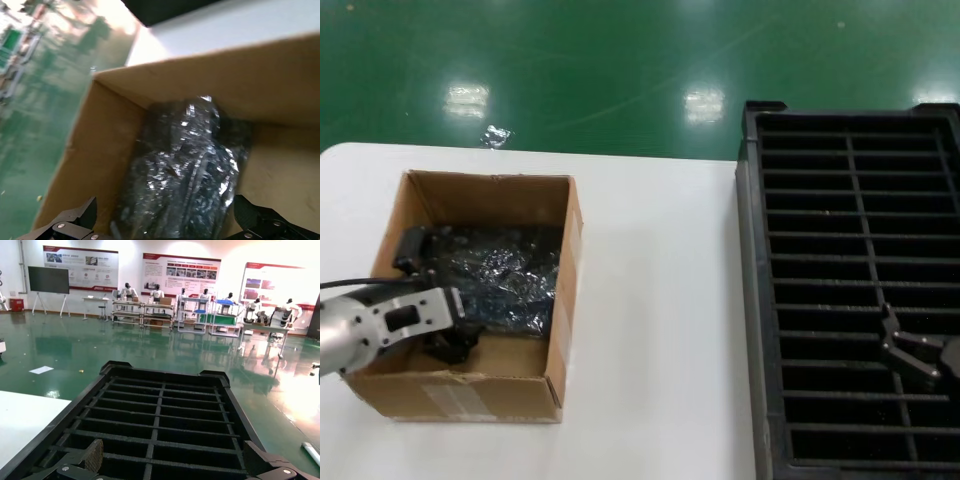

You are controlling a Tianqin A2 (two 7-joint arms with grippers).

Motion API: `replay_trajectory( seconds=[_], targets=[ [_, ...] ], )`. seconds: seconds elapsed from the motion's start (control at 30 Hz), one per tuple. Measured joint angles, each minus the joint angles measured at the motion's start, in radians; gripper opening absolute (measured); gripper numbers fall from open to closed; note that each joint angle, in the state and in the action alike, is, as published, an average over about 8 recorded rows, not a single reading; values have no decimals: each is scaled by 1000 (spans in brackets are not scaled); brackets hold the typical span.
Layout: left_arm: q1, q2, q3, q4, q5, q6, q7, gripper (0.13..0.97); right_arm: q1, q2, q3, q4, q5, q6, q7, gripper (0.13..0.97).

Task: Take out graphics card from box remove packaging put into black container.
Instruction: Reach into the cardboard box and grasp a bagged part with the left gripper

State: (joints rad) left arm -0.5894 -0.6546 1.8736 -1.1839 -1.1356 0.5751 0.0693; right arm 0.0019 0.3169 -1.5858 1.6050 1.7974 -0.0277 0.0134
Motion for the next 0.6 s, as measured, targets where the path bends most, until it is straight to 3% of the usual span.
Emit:
replay_trajectory(
  seconds=[0.13, 0.3, 0.6],
  targets=[
    [-72, 33, 49, 94, 31, 2, 68, 966, 0, 0, 0, 0, 0, 0, 0, 966],
    [-132, 82, 86, 203, 41, -48, 159, 949, 0, 0, 0, 0, 0, 0, 0, 966],
    [-195, 149, 106, 346, -32, -162, 340, 917, 0, 0, 0, 0, 0, 0, 0, 966]
  ],
)
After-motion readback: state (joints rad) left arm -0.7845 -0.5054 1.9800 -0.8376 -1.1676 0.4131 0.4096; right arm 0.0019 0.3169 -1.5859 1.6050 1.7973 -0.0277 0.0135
